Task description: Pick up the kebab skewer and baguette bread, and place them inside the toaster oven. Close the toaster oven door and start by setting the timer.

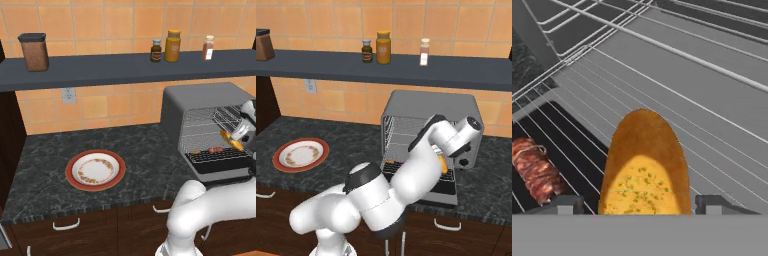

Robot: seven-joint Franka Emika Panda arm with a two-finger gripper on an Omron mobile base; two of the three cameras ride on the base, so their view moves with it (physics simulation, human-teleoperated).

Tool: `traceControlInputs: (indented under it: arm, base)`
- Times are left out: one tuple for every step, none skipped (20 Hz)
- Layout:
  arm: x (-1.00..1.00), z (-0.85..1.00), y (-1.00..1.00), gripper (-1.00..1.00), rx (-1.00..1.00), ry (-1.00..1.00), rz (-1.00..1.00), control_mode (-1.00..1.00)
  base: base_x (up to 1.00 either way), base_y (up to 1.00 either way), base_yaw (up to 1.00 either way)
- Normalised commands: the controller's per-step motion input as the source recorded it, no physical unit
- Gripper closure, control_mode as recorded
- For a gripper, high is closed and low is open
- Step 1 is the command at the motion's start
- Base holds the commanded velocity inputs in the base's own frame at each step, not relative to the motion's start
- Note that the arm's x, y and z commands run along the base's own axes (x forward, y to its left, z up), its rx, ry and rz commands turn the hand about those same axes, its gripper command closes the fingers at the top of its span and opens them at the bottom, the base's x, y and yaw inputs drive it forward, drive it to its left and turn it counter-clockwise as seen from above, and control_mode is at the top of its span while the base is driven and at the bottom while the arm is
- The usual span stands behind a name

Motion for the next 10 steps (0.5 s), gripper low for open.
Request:
traceControlInputs:
  arm:
    - [0.0,0.0,0.0,-1.0,0.0,-0.06,0.0,-1.0]
    - [0.0,0.0,0.0,-1.0,0.0,-0.05,0.0,-1.0]
    - [-0.02,0.0,0.14,-1.0,0.0,-0.05,0.0,-1.0]
    - [-0.11,0.0,0.22,-1.0,0.0,-0.05,0.0,-1.0]
    - [-0.06,0.0,0.15,-1.0,0.0,-0.05,0.0,-1.0]
    - [0.0,0.0,0.02,-1.0,0.0,-0.07,0.0,-1.0]
    - [0.0,0.05,0.0,-1.0,0.0,-0.09,0.0,-1.0]
    - [-0.09,0.31,0.0,-1.0,0.0,-0.1,0.0,-1.0]
    - [-0.21,0.44,0.04,-1.0,0.0,-0.1,0.0,-1.0]
    - [-0.54,0.47,0.29,-1.0,0.0,0.0,-0.12,-1.0]
  base:
    - [0.0,0.0,0.0]
    - [0.0,0.0,0.0]
    - [0.0,0.0,0.0]
    - [0.0,0.0,0.0]
    - [0.0,0.0,0.0]
    - [0.0,0.0,0.0]
    - [0.0,0.0,0.0]
    - [0.0,0.0,0.0]
    - [0.0,0.0,0.0]
    - [0.0,0.0,0.0]
